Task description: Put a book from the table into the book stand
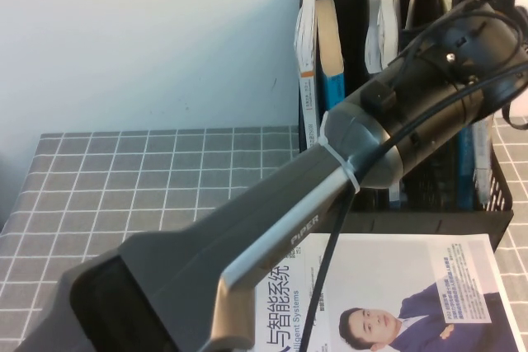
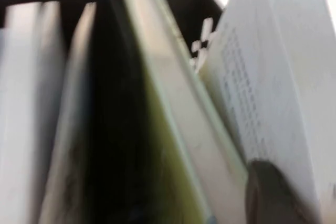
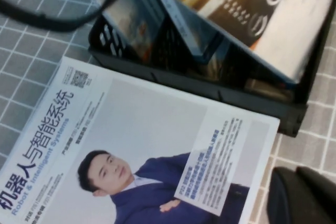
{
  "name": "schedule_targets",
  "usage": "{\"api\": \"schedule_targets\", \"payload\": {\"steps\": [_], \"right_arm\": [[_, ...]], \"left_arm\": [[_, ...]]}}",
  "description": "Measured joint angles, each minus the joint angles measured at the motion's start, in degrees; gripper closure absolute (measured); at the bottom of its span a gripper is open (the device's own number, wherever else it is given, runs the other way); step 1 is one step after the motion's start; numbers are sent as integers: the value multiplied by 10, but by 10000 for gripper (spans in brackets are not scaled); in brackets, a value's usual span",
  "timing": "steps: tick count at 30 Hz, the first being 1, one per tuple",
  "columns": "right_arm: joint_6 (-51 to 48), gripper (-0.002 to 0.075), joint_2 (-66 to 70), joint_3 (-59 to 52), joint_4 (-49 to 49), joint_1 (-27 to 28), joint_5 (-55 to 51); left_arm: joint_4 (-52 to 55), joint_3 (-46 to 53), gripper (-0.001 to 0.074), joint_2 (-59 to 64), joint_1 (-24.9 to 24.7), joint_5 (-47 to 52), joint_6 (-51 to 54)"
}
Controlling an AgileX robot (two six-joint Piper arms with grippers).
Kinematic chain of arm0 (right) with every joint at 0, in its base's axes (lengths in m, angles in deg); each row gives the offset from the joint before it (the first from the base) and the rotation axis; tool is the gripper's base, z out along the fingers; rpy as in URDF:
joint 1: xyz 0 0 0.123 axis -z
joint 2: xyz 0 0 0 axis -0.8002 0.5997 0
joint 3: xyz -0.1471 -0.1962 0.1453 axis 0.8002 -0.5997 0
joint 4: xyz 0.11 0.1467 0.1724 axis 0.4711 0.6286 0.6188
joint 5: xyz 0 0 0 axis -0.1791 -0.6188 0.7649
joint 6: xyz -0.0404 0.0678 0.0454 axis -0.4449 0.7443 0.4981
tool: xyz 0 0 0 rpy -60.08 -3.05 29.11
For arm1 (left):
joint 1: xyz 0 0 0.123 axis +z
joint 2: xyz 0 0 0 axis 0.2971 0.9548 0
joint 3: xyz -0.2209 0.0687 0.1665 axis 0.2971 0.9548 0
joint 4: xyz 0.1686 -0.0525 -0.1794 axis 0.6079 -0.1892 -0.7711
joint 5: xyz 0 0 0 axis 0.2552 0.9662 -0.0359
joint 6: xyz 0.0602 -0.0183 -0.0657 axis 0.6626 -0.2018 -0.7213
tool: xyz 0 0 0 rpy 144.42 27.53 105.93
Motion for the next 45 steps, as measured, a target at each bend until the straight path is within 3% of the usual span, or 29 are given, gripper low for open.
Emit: {"api": "schedule_targets", "payload": {"steps": [4,8,12,15,20,23,28,34,38,45], "right_arm": [[-51,729,0,-74,49,0,35],[-183,728,17,-146,186,0,60],[-278,729,48,-172,296,0,74],[-321,728,77,-172,349,0,82],[-363,728,144,-172,395,-17,95],[-397,729,192,-160,421,-62,109],[-451,728,279,-90,471,-129,163],[-431,728,352,46,469,-139,174],[-377,728,361,113,416,-139,162],[-310,728,361,137,328,-140,134]], "left_arm": [[-31,0,475,9,28,-46,10],[-73,0,360,12,60,-54,20],[-116,-1,327,9,76,-29,74],[-150,-4,378,-8,77,-1,154],[-171,-15,636,-77,77,41,243],[-179,-17,706,-134,77,56,284],[-188,-23,731,-223,77,105,324],[-188,-23,734,-271,77,176,351],[-188,-23,734,-281,69,229,382],[-188,-3,734,-299,31,260,445]]}}
